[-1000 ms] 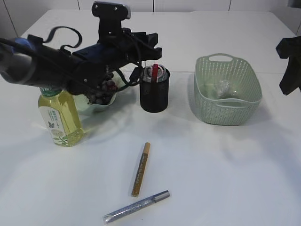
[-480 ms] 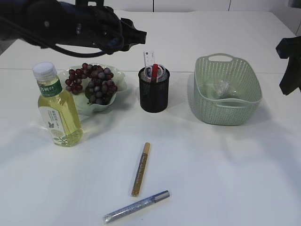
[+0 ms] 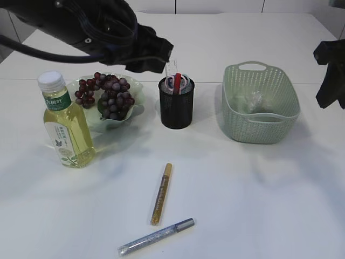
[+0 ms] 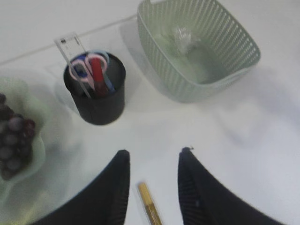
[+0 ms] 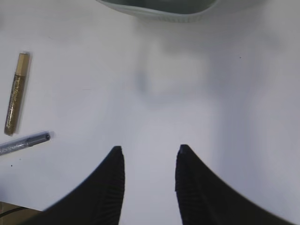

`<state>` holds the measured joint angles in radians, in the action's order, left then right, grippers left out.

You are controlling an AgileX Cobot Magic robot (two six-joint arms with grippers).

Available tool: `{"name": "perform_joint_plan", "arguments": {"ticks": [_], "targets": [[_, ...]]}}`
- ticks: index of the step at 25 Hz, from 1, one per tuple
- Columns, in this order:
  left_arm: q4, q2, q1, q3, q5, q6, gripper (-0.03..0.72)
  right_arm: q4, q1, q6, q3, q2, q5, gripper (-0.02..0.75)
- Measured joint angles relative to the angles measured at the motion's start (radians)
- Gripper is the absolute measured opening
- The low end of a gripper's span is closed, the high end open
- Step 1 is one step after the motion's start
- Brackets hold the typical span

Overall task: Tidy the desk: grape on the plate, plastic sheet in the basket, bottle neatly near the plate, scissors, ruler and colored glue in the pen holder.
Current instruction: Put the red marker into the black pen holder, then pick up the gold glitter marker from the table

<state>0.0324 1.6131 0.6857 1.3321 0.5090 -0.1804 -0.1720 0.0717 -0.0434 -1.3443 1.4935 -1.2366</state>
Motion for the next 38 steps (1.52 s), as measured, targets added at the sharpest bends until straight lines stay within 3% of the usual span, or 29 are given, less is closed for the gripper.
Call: {"name": "perform_joint_plan", "arguments": {"ticks": [7,17,26,38], "targets": [[-0.109,0.032,0.020,0.010,0.187,-0.003,0.260,-0.004,0.000,0.000,0.000,0.000,0.000,0.305],[-0.127,0.271,0.020,0.217,0.459,-0.030,0.260,-0.006,0.000,0.000,0.000,0.000,0.000,0.305],[-0.157,0.473,0.020,0.239,0.521,-0.050,0.260,-0.006,0.000,0.000,0.000,0.000,0.000,0.305],[-0.183,0.576,0.020,0.297,0.517,-0.050,0.260,-0.006,0.000,0.000,0.000,0.000,0.000,0.305]]}}
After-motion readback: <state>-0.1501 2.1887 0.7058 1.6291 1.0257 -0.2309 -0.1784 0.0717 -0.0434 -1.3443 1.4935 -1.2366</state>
